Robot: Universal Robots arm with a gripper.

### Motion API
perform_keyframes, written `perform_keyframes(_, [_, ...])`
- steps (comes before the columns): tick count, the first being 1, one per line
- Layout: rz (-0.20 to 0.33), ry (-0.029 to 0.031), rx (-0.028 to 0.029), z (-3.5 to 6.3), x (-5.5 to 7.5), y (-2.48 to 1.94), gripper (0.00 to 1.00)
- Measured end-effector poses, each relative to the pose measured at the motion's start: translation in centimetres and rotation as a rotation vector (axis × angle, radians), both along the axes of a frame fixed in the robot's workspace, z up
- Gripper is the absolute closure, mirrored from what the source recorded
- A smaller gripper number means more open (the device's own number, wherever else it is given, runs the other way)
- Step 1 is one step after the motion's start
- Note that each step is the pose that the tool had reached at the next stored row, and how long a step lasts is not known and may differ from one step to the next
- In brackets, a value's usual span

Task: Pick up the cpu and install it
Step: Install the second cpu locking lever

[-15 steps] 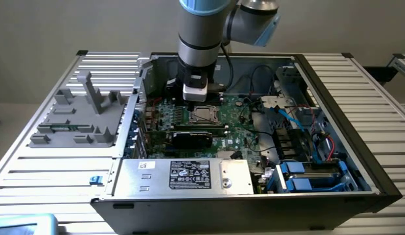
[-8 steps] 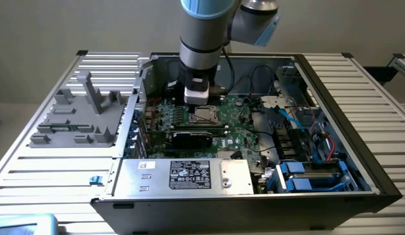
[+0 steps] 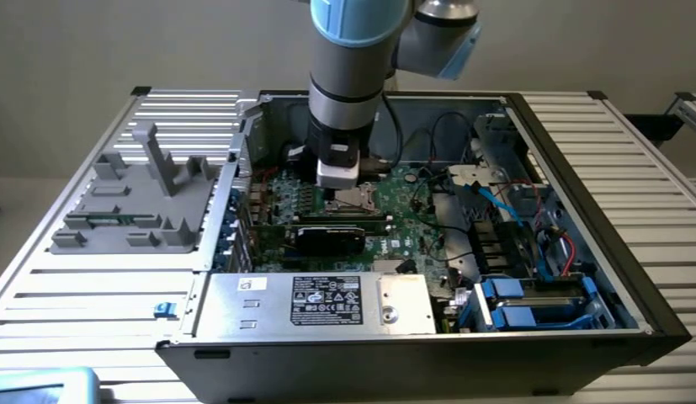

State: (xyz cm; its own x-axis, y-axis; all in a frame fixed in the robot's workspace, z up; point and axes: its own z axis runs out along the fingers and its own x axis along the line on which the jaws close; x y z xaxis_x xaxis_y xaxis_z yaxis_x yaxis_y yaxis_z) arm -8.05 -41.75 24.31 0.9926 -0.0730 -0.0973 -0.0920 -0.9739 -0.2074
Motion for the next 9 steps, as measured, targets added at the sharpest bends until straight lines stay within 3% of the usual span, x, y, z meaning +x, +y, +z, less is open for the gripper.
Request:
perform_keyframes(6, [0.000, 0.0164, 0.0138, -0.34, -0.02, -0.22, 0.89])
perform_keyframes(9, [0.000, 0.0191, 0.0190, -0.53, -0.02, -0.40, 0.89])
